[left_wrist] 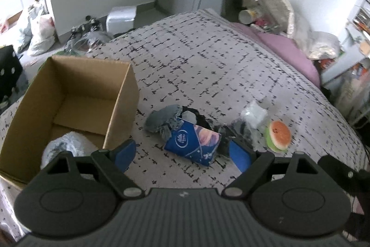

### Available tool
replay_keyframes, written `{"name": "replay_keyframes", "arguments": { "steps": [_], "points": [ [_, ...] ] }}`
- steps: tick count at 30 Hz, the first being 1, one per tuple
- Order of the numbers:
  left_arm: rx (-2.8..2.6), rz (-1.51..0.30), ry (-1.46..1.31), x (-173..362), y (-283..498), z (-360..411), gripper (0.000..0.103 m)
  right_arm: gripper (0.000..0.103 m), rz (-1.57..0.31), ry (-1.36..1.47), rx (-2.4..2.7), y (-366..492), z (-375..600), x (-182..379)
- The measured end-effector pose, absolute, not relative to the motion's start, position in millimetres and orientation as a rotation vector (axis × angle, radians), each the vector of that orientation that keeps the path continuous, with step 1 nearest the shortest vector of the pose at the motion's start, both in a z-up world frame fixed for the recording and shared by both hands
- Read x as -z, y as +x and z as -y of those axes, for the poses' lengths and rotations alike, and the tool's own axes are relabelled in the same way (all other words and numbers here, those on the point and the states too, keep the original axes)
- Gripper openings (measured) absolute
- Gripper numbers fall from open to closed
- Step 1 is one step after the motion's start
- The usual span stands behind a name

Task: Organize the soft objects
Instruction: 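Withdraw both tools from the box toward the blue tissue pack, then grasp the blue Vinda tissue pack with the left tool while the right tool grasps the black bag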

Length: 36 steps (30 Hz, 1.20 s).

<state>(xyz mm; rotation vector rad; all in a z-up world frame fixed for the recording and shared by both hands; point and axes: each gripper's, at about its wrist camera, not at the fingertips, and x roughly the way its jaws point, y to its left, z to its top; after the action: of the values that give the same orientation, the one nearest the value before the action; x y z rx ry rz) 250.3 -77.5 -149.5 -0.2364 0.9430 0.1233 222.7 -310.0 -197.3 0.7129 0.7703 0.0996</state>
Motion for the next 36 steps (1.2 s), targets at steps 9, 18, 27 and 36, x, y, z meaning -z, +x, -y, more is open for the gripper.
{"name": "replay_keyframes", "arguments": {
  "steps": [9,18,27,36],
  "points": [
    [-0.176,-0.976,-0.234,169.8,276.0,83.6,0.087,0.089,-0.806,0.71,-0.104,246.7,310.2,216.2],
    [-0.236,-1.011,-0.27,189.7,296.1,88.1,0.087,0.085,-0.832,0.736,-0.097,263.8,314.0,232.2],
    [-0.283,-1.046,-0.272,208.8,319.7,95.1,0.087,0.085,-0.856,0.799,-0.089,271.1,322.6,246.3],
    [-0.287,-1.098,-0.229,225.4,329.0,104.1,0.087,0.085,-0.874,0.814,-0.086,276.9,323.9,253.8]
  ]
}}
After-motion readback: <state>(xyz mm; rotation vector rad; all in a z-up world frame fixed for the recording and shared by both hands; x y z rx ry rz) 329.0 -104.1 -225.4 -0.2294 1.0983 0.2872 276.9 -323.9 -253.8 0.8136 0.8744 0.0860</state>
